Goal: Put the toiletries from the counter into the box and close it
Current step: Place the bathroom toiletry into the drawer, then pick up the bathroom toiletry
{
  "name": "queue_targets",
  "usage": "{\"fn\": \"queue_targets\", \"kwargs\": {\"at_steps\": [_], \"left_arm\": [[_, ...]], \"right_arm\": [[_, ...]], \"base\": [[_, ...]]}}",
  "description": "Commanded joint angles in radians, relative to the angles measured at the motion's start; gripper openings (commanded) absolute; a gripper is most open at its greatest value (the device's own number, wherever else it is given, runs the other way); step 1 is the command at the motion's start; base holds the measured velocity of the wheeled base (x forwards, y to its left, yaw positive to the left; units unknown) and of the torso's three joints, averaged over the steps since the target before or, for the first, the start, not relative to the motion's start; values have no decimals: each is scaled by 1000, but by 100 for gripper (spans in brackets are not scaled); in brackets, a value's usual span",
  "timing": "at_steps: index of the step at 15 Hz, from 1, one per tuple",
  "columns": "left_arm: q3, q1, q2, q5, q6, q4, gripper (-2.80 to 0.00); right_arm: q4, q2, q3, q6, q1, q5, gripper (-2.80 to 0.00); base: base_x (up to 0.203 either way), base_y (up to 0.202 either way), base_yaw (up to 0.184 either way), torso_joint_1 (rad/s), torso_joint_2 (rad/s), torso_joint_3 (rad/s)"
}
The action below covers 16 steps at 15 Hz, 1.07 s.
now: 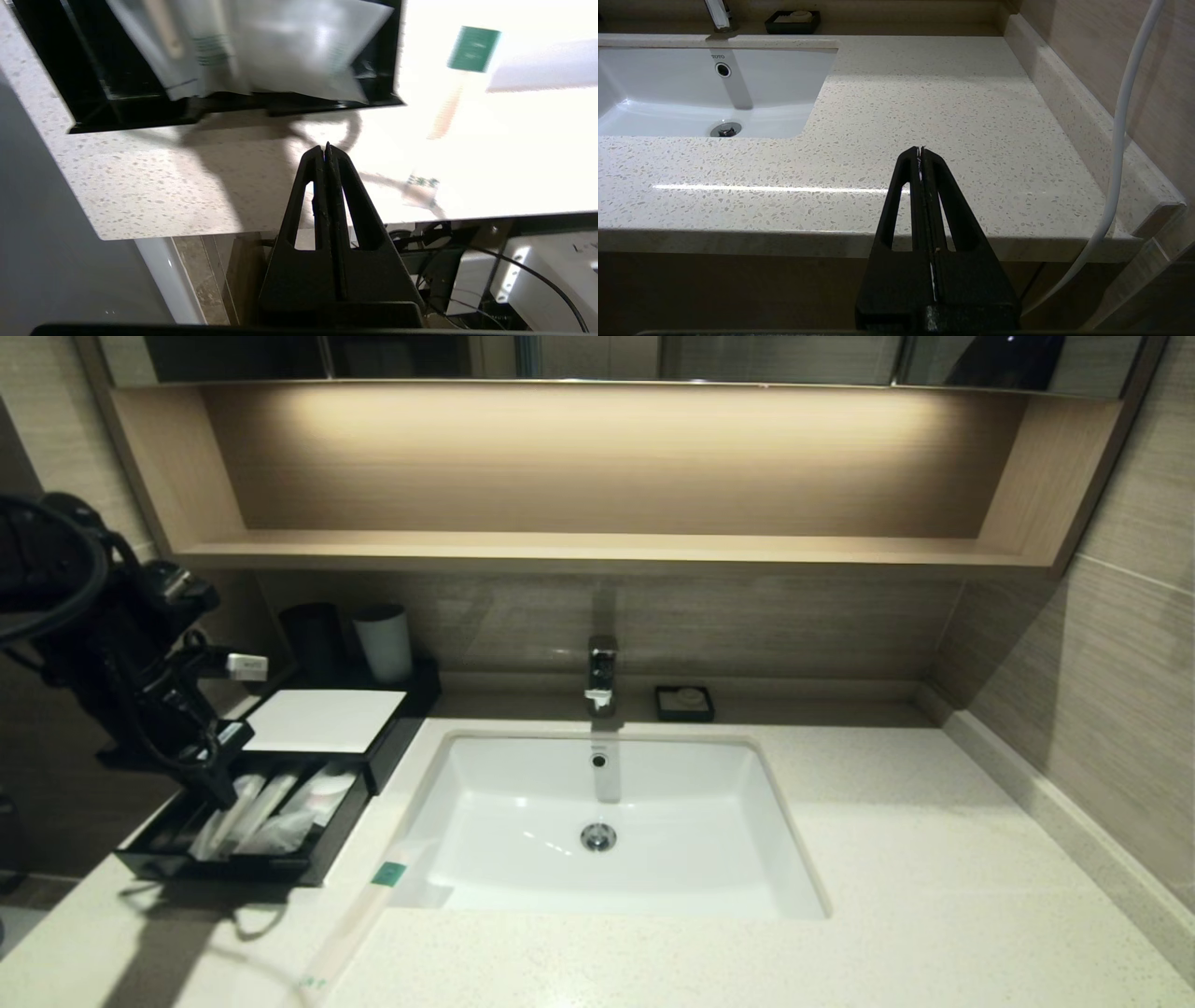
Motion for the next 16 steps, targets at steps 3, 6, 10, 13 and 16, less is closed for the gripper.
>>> {"fn": "queue_targets", "kwargs": {"at_steps": [3, 6, 10, 13, 16], "left_arm": [[84, -160, -107, -8, -42, 6, -280], [98, -266, -103, -4, -117, 2, -280], [101, -319, -53, 1, -150, -23, -280], [106, -322, -19, 2, -168, -46, 0], [138, -326, 3, 1, -173, -62, 0]], "right_arm": [[0, -1, 0, 0, 0, 0, -280], [0, -1, 1, 0, 0, 0, -280], [-1, 0, 2, 0, 0, 0, -280], [0, -2, 0, 0, 0, 0, -280], [0, -1, 0, 0, 0, 0, -280]], "base": [[0, 0, 0, 0, 0, 0], [0, 0, 0, 0, 0, 0], [0, 0, 0, 0, 0, 0], [0, 0, 0, 0, 0, 0], [0, 0, 0, 0, 0, 0]]}}
